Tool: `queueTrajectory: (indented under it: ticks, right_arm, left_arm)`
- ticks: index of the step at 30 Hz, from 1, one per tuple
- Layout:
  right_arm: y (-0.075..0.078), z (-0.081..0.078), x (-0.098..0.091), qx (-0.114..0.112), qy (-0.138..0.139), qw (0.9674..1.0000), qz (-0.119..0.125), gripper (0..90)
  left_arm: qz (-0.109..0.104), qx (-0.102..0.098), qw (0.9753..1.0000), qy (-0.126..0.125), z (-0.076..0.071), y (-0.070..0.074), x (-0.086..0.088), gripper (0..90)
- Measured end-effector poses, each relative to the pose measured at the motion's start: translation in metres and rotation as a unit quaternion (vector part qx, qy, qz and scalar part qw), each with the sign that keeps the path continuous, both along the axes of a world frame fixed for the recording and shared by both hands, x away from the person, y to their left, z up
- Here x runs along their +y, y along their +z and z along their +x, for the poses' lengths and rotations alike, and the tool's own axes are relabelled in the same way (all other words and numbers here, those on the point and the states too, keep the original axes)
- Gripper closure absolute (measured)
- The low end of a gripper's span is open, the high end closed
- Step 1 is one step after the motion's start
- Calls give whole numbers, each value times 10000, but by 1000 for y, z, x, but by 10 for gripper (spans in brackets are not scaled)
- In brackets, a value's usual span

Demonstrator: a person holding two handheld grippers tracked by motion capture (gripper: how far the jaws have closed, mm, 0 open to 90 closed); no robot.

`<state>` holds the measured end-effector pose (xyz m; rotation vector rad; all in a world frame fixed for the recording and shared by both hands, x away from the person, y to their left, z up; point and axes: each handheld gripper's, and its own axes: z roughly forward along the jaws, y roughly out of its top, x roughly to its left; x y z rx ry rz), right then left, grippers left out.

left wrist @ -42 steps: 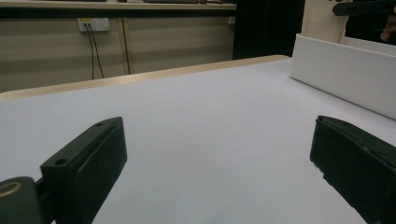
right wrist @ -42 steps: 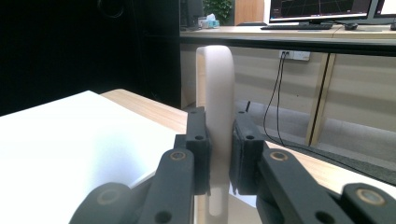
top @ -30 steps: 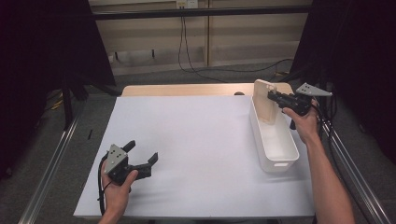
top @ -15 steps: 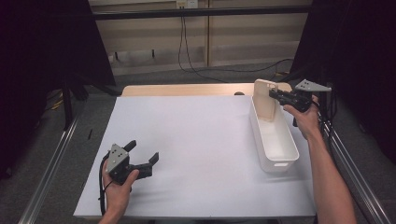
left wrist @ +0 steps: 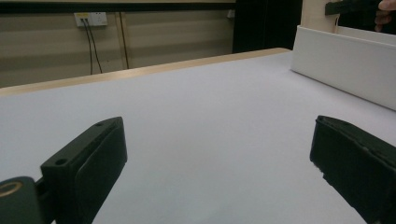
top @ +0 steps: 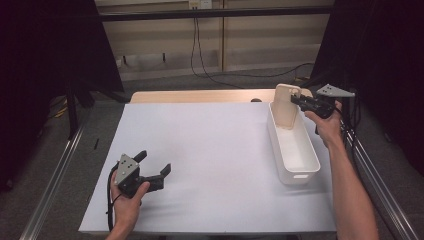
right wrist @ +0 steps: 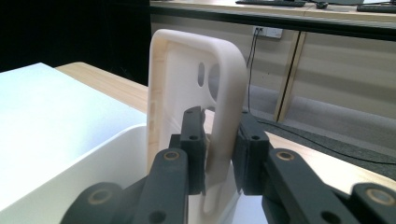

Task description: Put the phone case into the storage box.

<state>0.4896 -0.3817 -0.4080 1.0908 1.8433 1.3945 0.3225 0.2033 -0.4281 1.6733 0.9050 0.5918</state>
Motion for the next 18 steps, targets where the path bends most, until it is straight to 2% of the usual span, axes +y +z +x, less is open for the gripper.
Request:
queueTrajectory:
  ticks: [7, 18]
  right_arm:
    - [3, 6, 6, 43, -56, 9998, -167, 705]
    - [0, 12, 7, 79, -107, 9998, -158, 703]
  left_arm:
    - [-27, 15, 10000, 33, 0, 0, 1, 40]
    - [-18, 48, 10000, 30, 1, -1, 0, 40]
